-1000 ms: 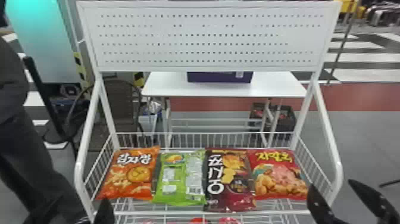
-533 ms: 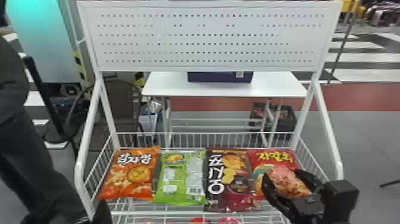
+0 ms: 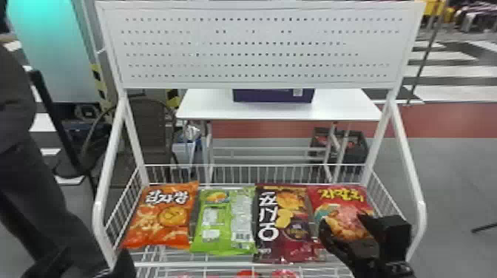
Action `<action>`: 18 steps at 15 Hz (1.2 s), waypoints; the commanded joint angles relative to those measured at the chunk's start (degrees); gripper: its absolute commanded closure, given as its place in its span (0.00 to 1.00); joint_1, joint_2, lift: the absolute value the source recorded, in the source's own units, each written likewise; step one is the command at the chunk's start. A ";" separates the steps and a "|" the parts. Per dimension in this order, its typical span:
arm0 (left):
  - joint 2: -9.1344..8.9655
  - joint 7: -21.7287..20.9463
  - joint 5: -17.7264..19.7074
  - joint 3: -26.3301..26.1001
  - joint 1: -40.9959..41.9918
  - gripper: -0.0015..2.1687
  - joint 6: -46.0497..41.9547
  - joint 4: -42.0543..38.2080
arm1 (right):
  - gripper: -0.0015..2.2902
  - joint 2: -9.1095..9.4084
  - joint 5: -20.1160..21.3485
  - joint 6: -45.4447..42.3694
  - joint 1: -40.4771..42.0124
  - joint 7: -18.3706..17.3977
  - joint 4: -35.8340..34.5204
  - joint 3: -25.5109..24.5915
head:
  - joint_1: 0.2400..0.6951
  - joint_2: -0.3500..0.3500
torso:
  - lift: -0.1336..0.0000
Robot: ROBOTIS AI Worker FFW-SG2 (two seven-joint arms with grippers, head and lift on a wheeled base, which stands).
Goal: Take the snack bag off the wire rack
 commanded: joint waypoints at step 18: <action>-0.18 -0.09 -0.01 0.18 -0.47 0.09 0.17 0.30 | 0.92 -0.27 -1.23 3.74 0.42 1.47 -2.06 -0.58 | 0.57 0.50 | 1.00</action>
